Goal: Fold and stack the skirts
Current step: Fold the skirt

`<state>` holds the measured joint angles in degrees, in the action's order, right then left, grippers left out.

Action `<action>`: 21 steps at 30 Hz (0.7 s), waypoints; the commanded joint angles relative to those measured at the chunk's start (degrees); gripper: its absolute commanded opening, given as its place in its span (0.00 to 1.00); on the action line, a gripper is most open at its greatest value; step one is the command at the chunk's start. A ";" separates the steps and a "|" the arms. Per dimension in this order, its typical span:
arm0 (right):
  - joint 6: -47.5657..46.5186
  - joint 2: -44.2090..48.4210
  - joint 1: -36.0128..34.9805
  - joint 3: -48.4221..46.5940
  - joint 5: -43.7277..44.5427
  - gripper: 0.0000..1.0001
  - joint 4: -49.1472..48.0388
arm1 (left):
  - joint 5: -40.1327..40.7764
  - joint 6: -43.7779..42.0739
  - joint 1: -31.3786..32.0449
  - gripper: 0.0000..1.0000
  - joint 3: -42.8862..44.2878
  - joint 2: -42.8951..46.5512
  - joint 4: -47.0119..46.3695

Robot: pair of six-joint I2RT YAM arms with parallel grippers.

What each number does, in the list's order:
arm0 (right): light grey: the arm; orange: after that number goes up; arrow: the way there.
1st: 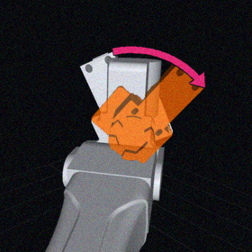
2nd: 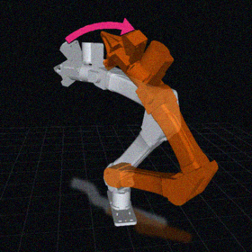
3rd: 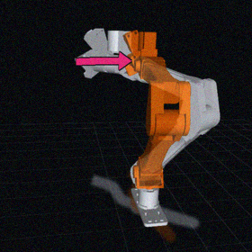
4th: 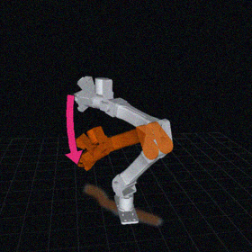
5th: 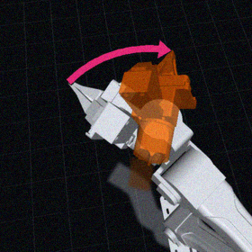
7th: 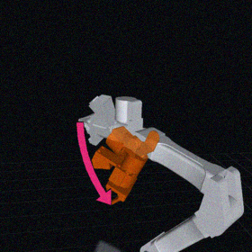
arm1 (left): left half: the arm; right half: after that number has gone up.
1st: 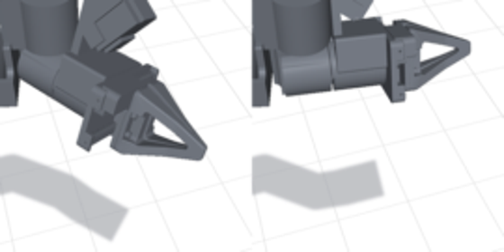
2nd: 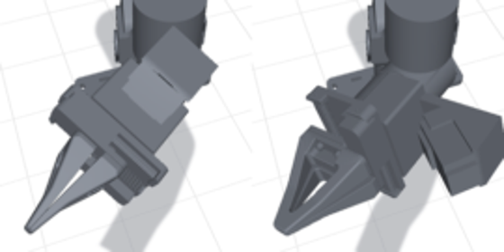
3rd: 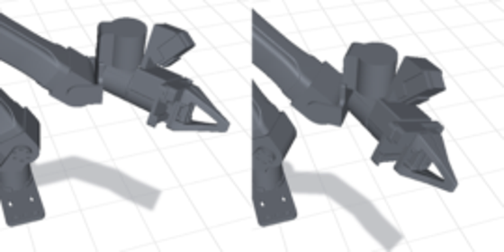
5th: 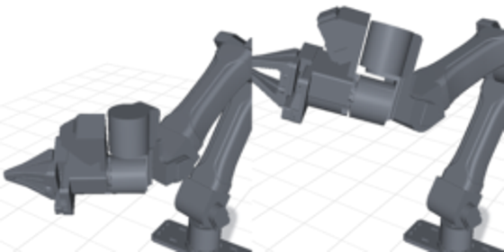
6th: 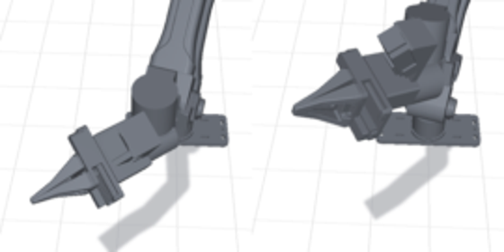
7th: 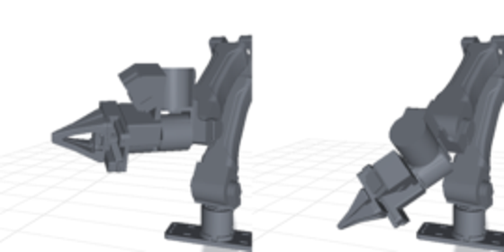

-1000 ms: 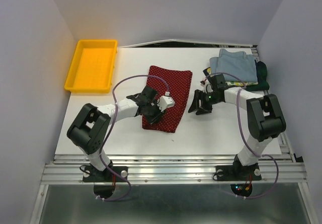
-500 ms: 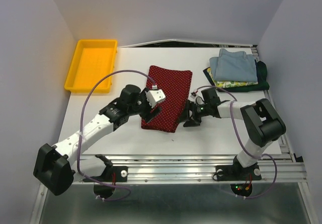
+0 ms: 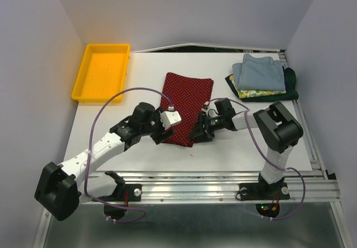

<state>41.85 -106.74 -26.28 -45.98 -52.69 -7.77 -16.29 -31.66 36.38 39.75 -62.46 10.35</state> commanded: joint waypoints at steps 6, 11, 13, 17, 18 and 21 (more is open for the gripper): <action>-2.56 -3.13 -1.58 -1.21 4.36 0.15 3.11 | -0.58 -10.33 0.71 0.77 -3.35 0.23 -1.30; -1.95 0.12 -1.58 -3.23 1.45 0.01 3.11 | -0.06 -17.02 1.94 0.85 -7.83 1.11 -2.70; -0.37 1.00 -1.58 -4.12 -0.39 0.01 3.11 | 0.38 -19.91 2.46 0.87 -8.98 1.20 -4.45; 1.57 2.15 -1.06 -4.39 -2.24 0.01 3.02 | 2.49 -22.30 3.96 0.88 -11.79 0.23 -9.90; 1.92 2.32 -1.05 -4.21 -2.25 0.01 2.94 | 2.93 -22.39 4.13 0.88 -11.97 -0.29 -10.87; 1.93 1.71 -1.05 -3.95 -2.33 0.18 3.46 | 3.37 -22.39 4.31 0.88 -10.93 -2.84 -12.72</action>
<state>42.89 -106.52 -27.44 -47.88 -53.36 -4.64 -14.17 -51.64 40.18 28.25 -63.53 3.51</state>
